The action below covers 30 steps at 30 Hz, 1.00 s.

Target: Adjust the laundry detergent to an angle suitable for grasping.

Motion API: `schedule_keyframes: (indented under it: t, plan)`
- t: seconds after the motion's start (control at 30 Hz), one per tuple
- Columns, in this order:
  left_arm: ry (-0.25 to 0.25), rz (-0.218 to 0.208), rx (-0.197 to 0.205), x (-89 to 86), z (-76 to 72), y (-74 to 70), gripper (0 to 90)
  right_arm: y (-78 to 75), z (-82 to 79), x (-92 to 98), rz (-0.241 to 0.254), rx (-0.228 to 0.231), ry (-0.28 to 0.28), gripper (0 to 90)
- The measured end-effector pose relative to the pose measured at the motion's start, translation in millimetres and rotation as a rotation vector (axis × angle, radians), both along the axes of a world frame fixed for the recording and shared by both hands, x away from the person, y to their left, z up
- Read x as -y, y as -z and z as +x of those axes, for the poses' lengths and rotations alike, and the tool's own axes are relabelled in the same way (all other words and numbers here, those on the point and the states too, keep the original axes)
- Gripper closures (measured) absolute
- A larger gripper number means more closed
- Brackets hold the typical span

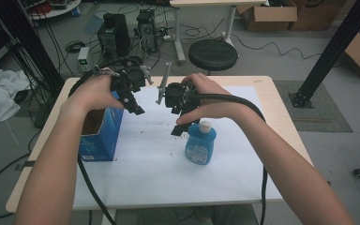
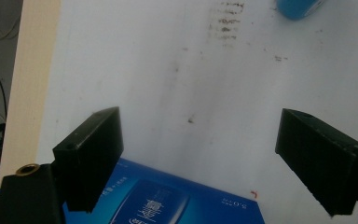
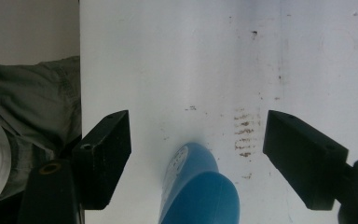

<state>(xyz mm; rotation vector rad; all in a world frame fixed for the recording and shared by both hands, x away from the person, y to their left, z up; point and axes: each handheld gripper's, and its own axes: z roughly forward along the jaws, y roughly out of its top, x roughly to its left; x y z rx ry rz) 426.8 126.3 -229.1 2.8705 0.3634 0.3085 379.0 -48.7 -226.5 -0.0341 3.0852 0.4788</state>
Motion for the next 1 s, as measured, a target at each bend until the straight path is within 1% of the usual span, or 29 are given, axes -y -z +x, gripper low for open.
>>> schedule_keyframes:
  t: [0.3,0.43,0.57,0.6,0.67,0.83,1.0]
  plan:
    - [-0.004,-0.011,0.000,-3.6,-1.1,-1.1,15.5,-5.8,-0.4,1.7,0.013,0.006,0.009,23.3]
    - [-0.006,-0.006,-0.003,-3.8,-0.5,-1.0,15.5,-7.6,-0.1,3.5,0.020,0.009,0.009,23.0]
    - [-0.007,-0.001,0.007,-2.6,-0.2,-0.9,15.4,-9.4,-0.2,5.0,0.029,0.008,0.007,23.0]
    - [-0.010,-0.002,0.005,-2.0,0.4,-1.2,15.3,-10.1,-0.3,5.7,0.034,0.003,0.000,22.7]
    - [-0.008,0.002,0.003,-1.4,0.3,-0.8,15.3,-9.9,-0.5,5.9,0.036,0.005,0.003,21.9]
    - [-0.004,0.015,-0.002,0.8,-0.3,0.4,15.3,-9.8,-0.3,5.7,0.034,0.007,-0.001,21.8]
    - [-0.006,0.012,-0.004,0.2,-1.2,0.1,15.3,-8.8,-0.2,4.9,0.033,0.005,-0.008,21.6]
